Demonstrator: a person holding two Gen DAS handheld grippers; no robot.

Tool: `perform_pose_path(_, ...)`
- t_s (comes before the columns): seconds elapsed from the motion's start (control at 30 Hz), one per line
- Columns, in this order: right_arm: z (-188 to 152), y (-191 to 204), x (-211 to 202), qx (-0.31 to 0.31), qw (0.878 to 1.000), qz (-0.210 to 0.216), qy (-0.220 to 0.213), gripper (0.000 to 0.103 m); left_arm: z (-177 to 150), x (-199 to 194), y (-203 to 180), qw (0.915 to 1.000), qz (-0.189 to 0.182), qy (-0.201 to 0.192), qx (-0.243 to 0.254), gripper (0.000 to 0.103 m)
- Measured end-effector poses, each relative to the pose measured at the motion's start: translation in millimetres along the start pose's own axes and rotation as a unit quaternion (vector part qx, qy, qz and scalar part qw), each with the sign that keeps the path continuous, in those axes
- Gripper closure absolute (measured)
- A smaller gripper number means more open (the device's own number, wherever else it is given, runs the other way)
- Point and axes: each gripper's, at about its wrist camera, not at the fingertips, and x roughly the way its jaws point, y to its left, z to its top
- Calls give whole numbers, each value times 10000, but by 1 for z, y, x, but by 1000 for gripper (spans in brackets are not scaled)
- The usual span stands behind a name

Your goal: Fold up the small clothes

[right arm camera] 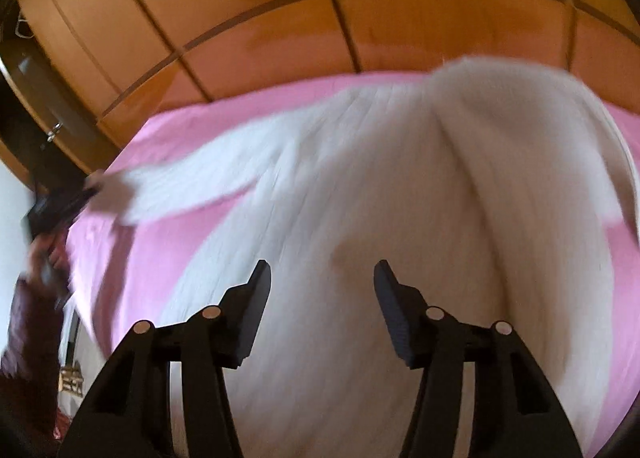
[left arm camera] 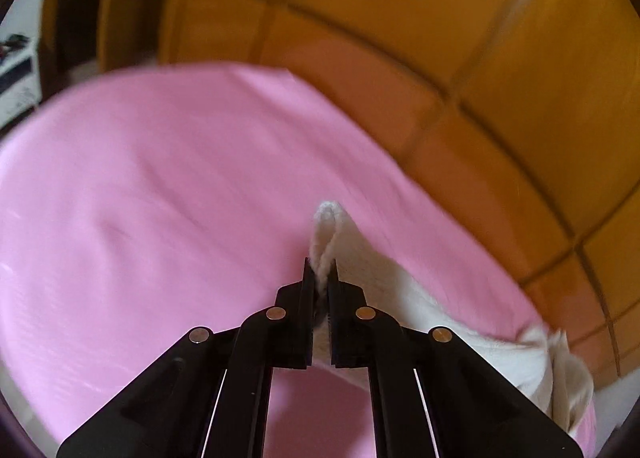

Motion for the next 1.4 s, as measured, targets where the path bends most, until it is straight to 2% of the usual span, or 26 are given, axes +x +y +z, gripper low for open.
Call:
perform_pose_path(0.1,53,-3,25,-140,9997,-200,-97,49,3,-29,20,9997,-23,-245,78,99)
perform_pose_path(0.17,91,-4,46,-109,9992,-350,-149,37,-13,-37,21,9992,-223,-129,316,99)
perform_pose_path(0.3,145,6,89,-340,9973,-652,-36,30,-58,-42,13,9954,-464,302,787,99)
perform_pose_path(0.4,169,21,134,-712,9932,-891,254,27,-79,-34,17,9948,-428,585,712,99)
perform_pose_path(0.47,171,24,159,-830,9908,-820,687,18,-85,-31,24,9951,-432,673,582,99)
perform_pose_path(0.53,169,24,189,-1054,9791,-1284,1175,19,-85,-32,25,9954,-461,666,513,99)
perform_pose_path(0.57,164,23,200,-1125,9744,-1325,1425,19,-86,-31,24,9955,-474,643,518,99)
perform_pose_path(0.6,162,23,201,-1165,9742,-1320,1409,23,-82,-31,25,9955,-495,605,534,99)
perform_pose_path(0.63,162,24,198,-1237,9748,-1234,1386,39,-79,-33,23,9957,-515,529,567,99)
perform_pose_path(0.67,161,26,194,-1277,9760,-1118,1364,73,-76,-34,23,9959,-532,461,575,99)
perform_pose_path(0.7,161,28,190,-1355,9765,-1010,1334,91,-72,-36,23,9961,-556,381,569,99)
perform_pose_path(0.8,160,35,184,-1598,9727,-965,1381,96,-49,-40,21,9972,-522,63,531,99)
perform_pose_path(0.87,166,47,178,-1564,9766,-947,1132,97,-30,-39,19,9978,-398,-141,518,99)
perform_pose_path(0.9,174,47,169,-1374,9826,-865,904,97,-23,-37,19,9980,-306,-220,506,99)
perform_pose_path(0.97,189,50,153,-1114,9904,-643,509,97,-3,-29,17,9980,-13,-398,486,99)
perform_pose_path(1.07,198,67,145,-1139,9918,-547,172,97,15,-16,20,9971,407,-511,382,99)
perform_pose_path(1.13,196,82,149,-1235,9910,-515,99,97,22,-2,29,9958,777,-430,217,99)
perform_pose_path(1.23,185,91,170,-1265,9895,-673,166,96,15,27,44,9937,1117,27,-25,99)
perform_pose_path(1.3,174,88,178,-1293,9888,-705,222,89,2,38,43,9917,1228,351,132,99)
perform_pose_path(1.33,166,87,176,-1295,9888,-724,190,76,-4,38,42,9904,1318,387,167,99)
perform_pose_path(1.37,166,87,179,-1263,9894,-698,185,54,-9,37,41,9903,1302,446,190,96)
perform_pose_path(1.4,159,83,168,-1195,9905,-670,94,48,-14,35,39,9913,1182,544,200,90)
